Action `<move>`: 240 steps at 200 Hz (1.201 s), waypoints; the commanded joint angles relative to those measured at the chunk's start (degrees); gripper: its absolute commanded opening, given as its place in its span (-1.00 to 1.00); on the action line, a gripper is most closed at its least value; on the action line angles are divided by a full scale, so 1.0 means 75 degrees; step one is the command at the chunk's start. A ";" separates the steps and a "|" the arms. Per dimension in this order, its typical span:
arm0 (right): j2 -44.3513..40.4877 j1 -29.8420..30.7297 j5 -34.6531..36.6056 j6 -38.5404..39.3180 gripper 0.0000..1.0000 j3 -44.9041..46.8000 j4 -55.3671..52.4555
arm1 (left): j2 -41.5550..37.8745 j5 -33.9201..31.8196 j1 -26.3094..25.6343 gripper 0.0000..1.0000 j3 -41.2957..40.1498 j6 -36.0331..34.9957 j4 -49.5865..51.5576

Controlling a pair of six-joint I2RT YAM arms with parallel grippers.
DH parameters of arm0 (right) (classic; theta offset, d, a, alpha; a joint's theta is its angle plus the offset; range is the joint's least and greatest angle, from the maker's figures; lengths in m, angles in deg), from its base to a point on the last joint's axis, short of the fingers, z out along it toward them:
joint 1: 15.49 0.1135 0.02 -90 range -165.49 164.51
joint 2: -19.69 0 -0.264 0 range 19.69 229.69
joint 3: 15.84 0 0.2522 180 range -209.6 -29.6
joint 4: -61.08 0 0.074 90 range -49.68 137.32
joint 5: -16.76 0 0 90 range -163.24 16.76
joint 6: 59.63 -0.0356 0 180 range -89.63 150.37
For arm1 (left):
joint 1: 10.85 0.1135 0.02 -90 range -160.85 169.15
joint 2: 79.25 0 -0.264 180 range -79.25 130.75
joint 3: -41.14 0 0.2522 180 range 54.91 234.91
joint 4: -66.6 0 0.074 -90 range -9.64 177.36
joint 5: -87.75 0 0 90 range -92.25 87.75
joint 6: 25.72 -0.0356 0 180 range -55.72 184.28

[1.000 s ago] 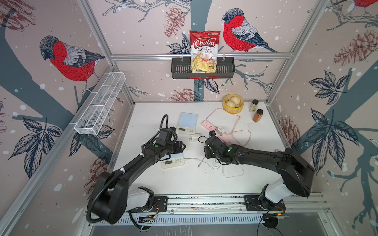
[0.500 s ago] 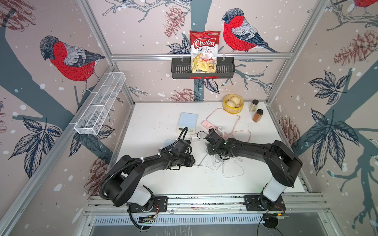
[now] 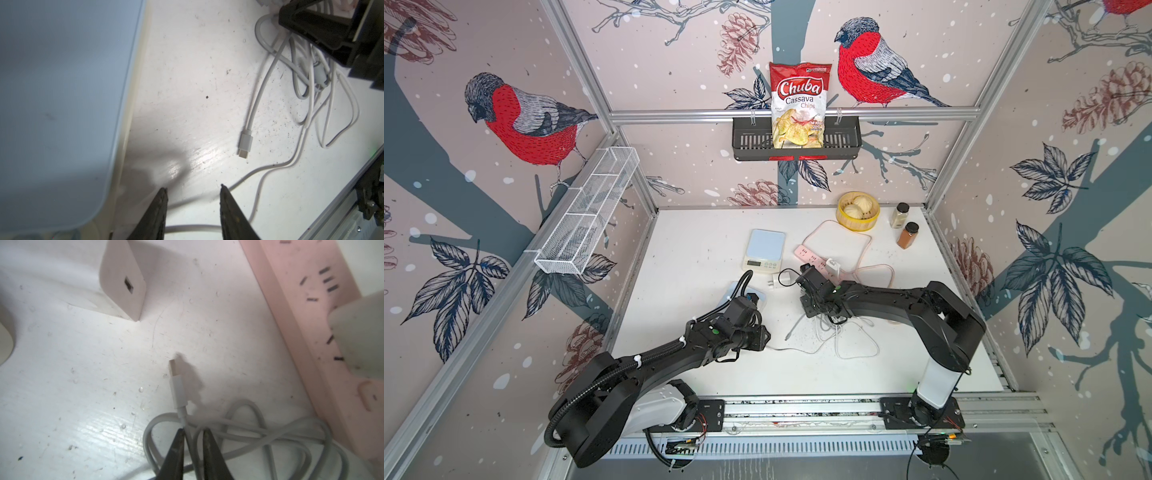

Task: Charge the electronic scale
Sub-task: Adjust the electronic scale at the center of the board, then pick up the charging cable from the center of the board.

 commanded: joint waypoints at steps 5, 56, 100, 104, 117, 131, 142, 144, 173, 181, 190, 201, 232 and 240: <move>-0.0263 0.0152 0.0529 0.0525 -0.88 0.0031 0.0265 | -0.0541 -0.0741 -0.0003 -0.13 0.0266 0.0134 0.0435; -0.1234 0.0662 0.0823 0.1530 -1.00 0.0352 0.0666 | -0.1203 -0.1607 0.0178 -0.10 0.0671 -0.0264 0.0574; -0.1491 0.0164 -0.0086 0.1567 -0.54 0.0521 0.0708 | -0.1133 -0.0120 0.1219 -0.12 0.0889 -0.0843 0.0040; -0.1400 0.0078 -0.0243 0.1539 -0.51 0.0477 0.0659 | -0.1116 -0.0022 0.1246 -0.13 0.0928 -0.0909 0.0002; -0.1093 -0.0124 -0.0710 0.1521 -0.47 0.0339 0.0481 | -0.1066 0.0175 0.1271 -0.12 0.1011 -0.1076 -0.0067; -0.0755 -0.0272 -0.1091 0.1497 -0.47 0.0186 0.0378 | -0.0990 0.0242 0.1268 -0.13 0.1042 -0.1122 -0.0120; -0.0492 -0.0370 -0.1340 0.1508 -0.45 0.0081 0.0362 | -0.0921 0.0270 0.1285 -0.12 0.1036 -0.1143 -0.0138; -0.0452 -0.0376 -0.1364 0.1509 -0.45 0.0066 0.0355 | -0.0898 0.0277 0.1281 -0.12 0.1032 -0.1145 -0.0147; 0.0148 -0.0456 -0.1530 0.1529 -0.45 -0.0230 0.0322 | -0.0701 0.0377 0.1280 -0.12 0.0974 -0.1171 -0.0143; 0.0294 -0.0470 -0.1508 0.1505 -0.46 -0.0308 0.0261 | -0.0665 0.0370 0.1281 -0.12 0.0961 -0.1181 -0.0099; 0.0458 -0.0482 -0.1519 0.1485 -0.48 -0.0370 0.0198 | -0.0643 0.0363 0.1286 -0.12 0.0938 -0.1186 -0.0070; 0.0611 -0.0490 -0.1534 0.1463 -0.52 -0.0382 0.0196 | -0.0661 0.0383 0.1289 -0.12 0.0872 -0.1186 -0.0081; 0.0779 -0.0461 -0.1465 0.1590 -0.90 -0.0342 0.0192 | -0.0812 0.0346 0.1294 -0.12 0.0784 -0.1309 0.0030; 0.0710 -0.0455 -0.1442 0.1732 -1.00 -0.0341 0.0191 | -0.0885 0.0389 0.1297 -0.12 0.0759 -0.1360 0.0017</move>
